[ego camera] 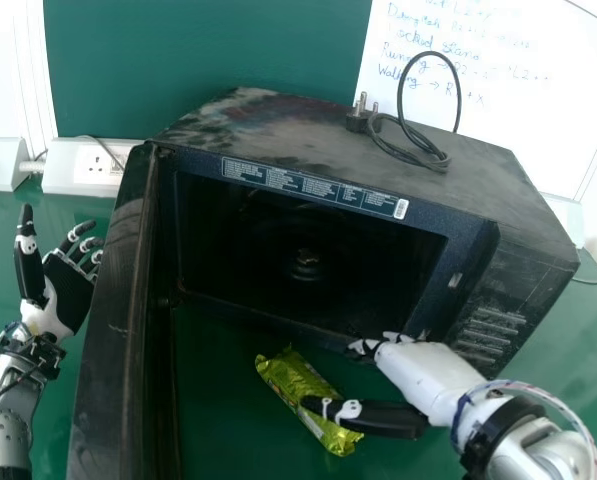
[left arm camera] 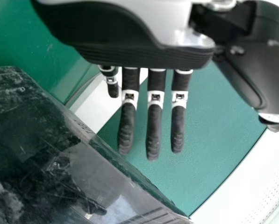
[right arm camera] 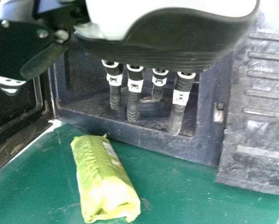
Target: Put biscuit inside oven
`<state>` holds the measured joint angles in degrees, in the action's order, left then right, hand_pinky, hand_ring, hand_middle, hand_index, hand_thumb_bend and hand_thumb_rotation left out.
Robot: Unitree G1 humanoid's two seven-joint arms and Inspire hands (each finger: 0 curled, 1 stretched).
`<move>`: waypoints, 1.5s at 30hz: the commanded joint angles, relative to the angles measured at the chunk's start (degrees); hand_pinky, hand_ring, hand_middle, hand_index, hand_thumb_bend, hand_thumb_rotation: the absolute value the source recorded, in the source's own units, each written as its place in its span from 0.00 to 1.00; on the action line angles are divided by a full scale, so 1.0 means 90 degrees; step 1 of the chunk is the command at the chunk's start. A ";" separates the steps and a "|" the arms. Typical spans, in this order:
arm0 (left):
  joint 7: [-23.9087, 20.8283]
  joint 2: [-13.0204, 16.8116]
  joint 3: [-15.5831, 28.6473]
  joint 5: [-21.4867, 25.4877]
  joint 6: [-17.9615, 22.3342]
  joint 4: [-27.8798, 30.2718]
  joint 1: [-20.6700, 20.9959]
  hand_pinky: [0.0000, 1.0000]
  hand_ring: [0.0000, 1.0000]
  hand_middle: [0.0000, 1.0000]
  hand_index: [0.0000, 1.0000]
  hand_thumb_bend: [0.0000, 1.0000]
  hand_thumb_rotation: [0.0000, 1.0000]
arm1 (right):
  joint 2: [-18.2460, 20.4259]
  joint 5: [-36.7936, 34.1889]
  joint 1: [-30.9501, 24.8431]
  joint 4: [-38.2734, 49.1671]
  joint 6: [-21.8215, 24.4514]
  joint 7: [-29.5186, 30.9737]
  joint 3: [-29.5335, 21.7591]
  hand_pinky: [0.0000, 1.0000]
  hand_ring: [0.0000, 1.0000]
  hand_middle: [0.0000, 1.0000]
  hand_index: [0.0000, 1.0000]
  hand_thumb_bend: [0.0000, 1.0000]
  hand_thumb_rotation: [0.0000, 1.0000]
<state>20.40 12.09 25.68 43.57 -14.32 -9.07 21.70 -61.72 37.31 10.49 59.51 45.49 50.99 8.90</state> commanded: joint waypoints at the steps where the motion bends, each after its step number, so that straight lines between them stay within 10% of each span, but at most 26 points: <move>1: 0.0085 0.0042 0.0032 0.0007 0.0013 0.0021 -0.0016 0.23 0.32 0.40 0.49 0.52 0.08 | 0.0130 0.0136 0.0111 -0.0063 0.0068 0.0150 0.0173 0.68 0.83 0.86 0.93 0.98 0.57; 45: 0.0060 0.0066 0.0069 0.0059 -0.0079 0.0142 -0.0060 0.23 0.32 0.41 0.49 0.52 0.08 | 0.2487 0.3072 0.0328 -0.1487 -0.1104 0.2327 0.0678 0.72 0.82 0.88 0.96 0.89 0.44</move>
<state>20.43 12.13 25.74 43.74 -14.60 -7.59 21.46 -40.27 64.15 14.17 46.49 36.30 71.34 15.82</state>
